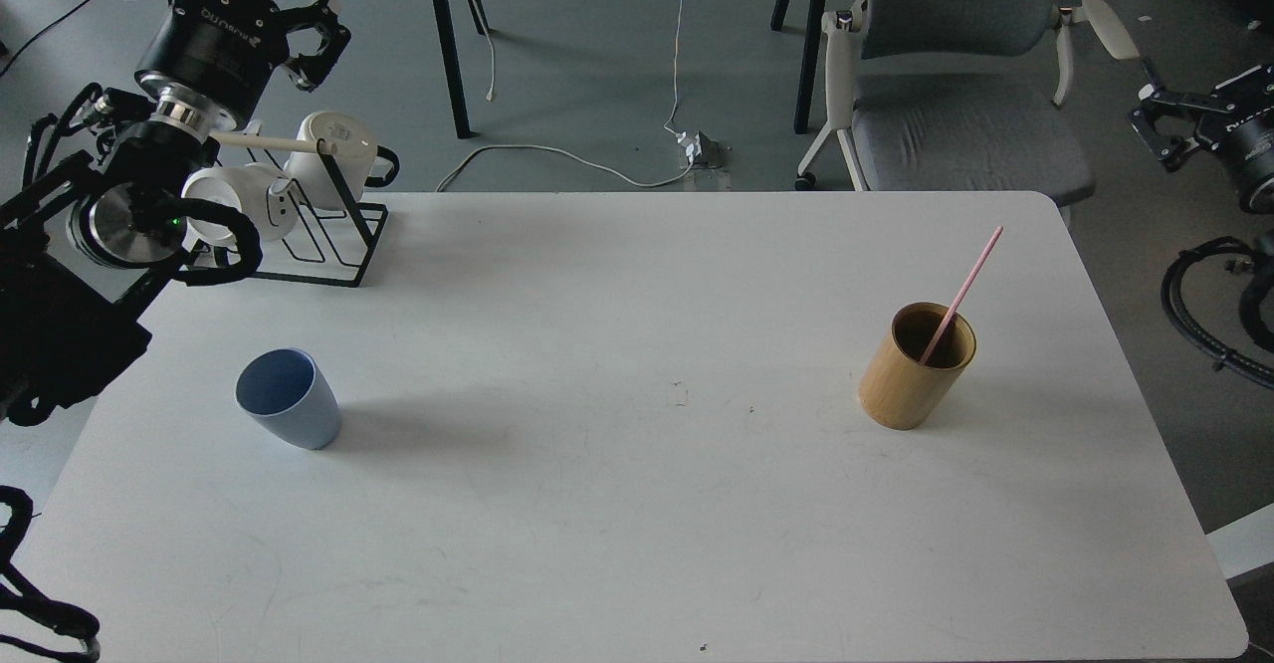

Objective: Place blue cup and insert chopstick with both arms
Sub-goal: 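Reach the left gripper down to the light blue cup and grasp it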

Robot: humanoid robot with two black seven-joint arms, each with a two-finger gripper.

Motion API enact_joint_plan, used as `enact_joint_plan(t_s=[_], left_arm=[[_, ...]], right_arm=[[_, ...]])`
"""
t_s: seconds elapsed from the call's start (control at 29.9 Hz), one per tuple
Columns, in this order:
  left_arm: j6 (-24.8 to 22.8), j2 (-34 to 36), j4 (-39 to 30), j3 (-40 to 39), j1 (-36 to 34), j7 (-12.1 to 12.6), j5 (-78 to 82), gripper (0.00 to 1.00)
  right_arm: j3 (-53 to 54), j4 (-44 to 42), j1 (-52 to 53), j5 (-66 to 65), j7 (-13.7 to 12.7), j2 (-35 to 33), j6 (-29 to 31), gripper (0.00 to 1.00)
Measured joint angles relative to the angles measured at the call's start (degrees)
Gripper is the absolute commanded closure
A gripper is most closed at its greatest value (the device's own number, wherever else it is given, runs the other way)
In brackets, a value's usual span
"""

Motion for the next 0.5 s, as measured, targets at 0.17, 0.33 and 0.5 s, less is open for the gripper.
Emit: enact_joint_plan(t_s=[0.17,0.33,0.5], left_arm=[[-0.02,11.54,-9.52,0.03,-0.01,-0.01,21.53,0.05],[0.02,21.40,-12.83,-0.21,-0.12,-1.17,38.36,0.13],[0.03,27.88,-18.48,3.04,0.64,-4.09,55.41,0.16]], right_arm=[[1.00,-0.10,-1.17,0.01,0.24,-0.38,0.00,0.01],[1.92,-0.16,-1.56,0.07,0.26,-0.44,0.00,0.01],[2.16,-0.33,-1.79,0.09,0.26,-1.16,0.00,0.01]])
